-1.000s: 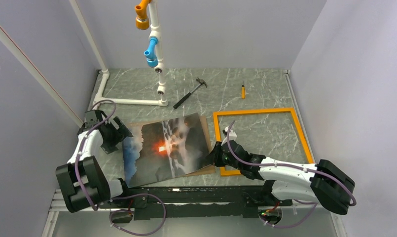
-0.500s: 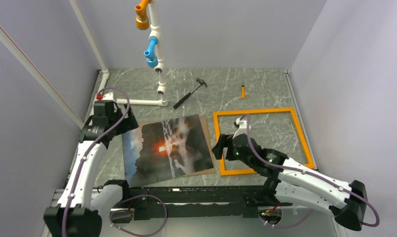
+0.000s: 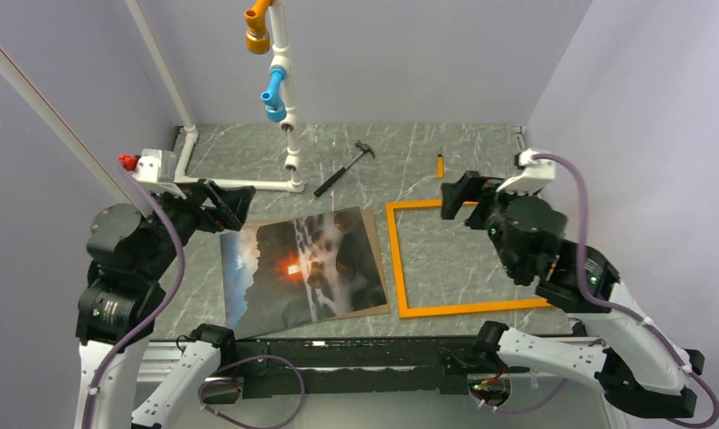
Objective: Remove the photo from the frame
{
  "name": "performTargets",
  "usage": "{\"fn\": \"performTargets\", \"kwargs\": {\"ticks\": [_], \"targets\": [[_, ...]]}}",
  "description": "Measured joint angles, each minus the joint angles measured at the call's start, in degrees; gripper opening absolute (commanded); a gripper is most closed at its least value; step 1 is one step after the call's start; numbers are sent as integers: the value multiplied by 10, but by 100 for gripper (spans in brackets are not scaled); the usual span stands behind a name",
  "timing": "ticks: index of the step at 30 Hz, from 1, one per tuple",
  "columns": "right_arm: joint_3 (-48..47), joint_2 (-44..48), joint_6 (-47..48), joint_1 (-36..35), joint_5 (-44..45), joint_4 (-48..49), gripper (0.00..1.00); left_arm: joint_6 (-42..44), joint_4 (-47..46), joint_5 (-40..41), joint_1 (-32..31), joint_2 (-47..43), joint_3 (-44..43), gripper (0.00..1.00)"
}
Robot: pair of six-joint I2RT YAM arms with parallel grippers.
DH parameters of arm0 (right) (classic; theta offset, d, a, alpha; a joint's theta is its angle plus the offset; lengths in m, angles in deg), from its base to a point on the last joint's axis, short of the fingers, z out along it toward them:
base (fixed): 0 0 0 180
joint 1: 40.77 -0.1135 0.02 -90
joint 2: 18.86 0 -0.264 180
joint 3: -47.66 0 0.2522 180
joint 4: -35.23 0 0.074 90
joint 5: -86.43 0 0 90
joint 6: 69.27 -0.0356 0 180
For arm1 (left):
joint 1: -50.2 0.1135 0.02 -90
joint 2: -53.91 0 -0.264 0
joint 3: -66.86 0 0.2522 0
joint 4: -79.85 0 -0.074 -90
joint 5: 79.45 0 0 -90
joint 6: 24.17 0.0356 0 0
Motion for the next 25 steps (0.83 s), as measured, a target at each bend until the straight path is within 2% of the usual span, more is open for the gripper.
{"fn": "performTargets", "kwargs": {"ticks": [5, 11, 18, 25], "targets": [[-54, 7, 57, 0, 80, -10, 100, 8, -38, -24, 0, -9, -40, 99], [-71, 10, 112, 0, 133, -8, 100, 37, -63, -19, 0, -26, -48, 99], [-71, 16, 142, 1, 152, -1, 100, 57, -71, -14, 0, -25, -49, 99], [-94, 13, 116, 1, 135, -23, 100, 76, -70, -13, 0, -21, -60, 99]]}}
